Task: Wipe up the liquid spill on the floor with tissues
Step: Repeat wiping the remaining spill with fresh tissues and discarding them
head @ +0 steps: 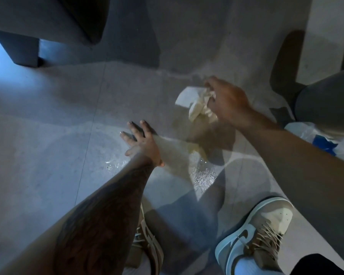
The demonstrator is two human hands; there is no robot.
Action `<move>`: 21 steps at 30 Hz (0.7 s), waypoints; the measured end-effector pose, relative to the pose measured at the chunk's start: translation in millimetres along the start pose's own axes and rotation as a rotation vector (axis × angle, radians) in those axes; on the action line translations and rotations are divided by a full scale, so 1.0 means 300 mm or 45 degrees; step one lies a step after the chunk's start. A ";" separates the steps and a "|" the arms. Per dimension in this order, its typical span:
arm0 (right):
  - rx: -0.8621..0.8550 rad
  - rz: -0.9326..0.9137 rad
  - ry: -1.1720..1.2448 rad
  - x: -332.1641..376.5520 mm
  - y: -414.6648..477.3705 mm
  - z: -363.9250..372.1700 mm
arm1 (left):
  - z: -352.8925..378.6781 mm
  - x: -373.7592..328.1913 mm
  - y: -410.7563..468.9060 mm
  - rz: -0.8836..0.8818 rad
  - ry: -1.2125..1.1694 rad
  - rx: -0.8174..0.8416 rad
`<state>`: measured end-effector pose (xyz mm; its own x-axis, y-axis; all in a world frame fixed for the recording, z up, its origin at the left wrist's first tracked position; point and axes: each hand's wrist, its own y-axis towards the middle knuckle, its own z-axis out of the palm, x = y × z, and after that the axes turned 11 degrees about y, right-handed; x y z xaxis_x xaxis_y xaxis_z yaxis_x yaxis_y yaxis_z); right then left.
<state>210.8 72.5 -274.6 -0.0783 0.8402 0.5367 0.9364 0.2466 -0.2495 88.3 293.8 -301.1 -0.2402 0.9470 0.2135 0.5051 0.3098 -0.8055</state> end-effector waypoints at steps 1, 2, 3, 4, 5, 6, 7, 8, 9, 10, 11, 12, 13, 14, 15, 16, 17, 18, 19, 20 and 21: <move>-0.040 0.012 -0.053 -0.001 0.045 -0.022 | -0.001 -0.001 -0.001 -0.001 0.002 0.003; -0.066 0.040 -0.108 -0.004 0.087 -0.041 | -0.003 -0.003 -0.001 -0.004 0.003 0.005; -0.065 0.080 -0.161 -0.010 0.127 -0.051 | -0.004 -0.004 -0.001 -0.008 0.003 0.005; -0.034 0.122 -0.210 -0.013 0.157 -0.048 | -0.004 -0.004 -0.001 -0.011 0.001 0.004; 0.020 0.162 -0.233 -0.015 0.178 -0.037 | -0.004 -0.003 -0.001 -0.013 0.000 0.002; 0.064 0.188 -0.232 -0.009 0.187 -0.019 | -0.004 -0.004 -0.001 -0.014 -0.001 -0.001; 0.092 0.208 -0.232 -0.001 0.188 0.003 | -0.004 -0.004 -0.002 -0.013 0.001 -0.001; 0.095 0.208 -0.216 0.009 0.181 0.028 | -0.005 -0.005 -0.001 -0.011 0.003 0.001; 0.094 0.206 -0.167 0.017 0.167 0.054 | -0.006 -0.006 -0.001 -0.009 0.003 0.004; 0.102 0.180 -0.113 0.027 0.145 0.079 | -0.006 -0.006 0.001 -0.005 0.002 0.007; 0.142 0.138 -0.067 0.033 0.116 0.108 | -0.007 -0.005 0.000 -0.002 -0.001 0.011; 0.182 0.082 -0.042 0.045 0.075 0.128 | -0.008 -0.003 -0.002 -0.001 -0.001 0.010; 0.211 0.023 -0.021 0.045 0.033 0.150 | -0.009 -0.001 -0.004 0.001 0.002 0.007; 0.219 -0.038 -0.032 0.040 -0.012 0.173 | -0.010 0.000 -0.007 0.003 0.003 0.005; 0.226 -0.077 -0.039 0.028 -0.057 0.192 | -0.011 0.001 -0.011 0.007 0.003 0.003; 0.263 -0.115 -0.074 0.022 -0.095 0.201 | -0.013 0.000 -0.014 0.011 0.003 0.001; 0.299 -0.173 -0.132 0.008 -0.131 0.215 | -0.013 0.001 -0.016 0.012 0.005 0.000; 0.346 -0.219 -0.207 0.000 -0.156 0.218 | -0.013 0.001 -0.017 0.011 0.008 0.000; 0.410 -0.243 -0.256 -0.013 -0.170 0.221 | -0.014 0.001 -0.018 0.010 0.008 -0.001; 0.465 -0.259 -0.274 -0.015 -0.177 0.207 | -0.013 0.002 -0.016 0.009 0.007 -0.001; 0.486 -0.292 -0.283 -0.021 -0.178 0.194 | -0.012 0.002 -0.014 0.007 0.003 0.000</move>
<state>141.5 82.2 -311.5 -0.3774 0.8159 0.4380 0.6980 0.5615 -0.4444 89.1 293.3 -295.5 -0.2354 0.9489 0.2101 0.5065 0.3043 -0.8068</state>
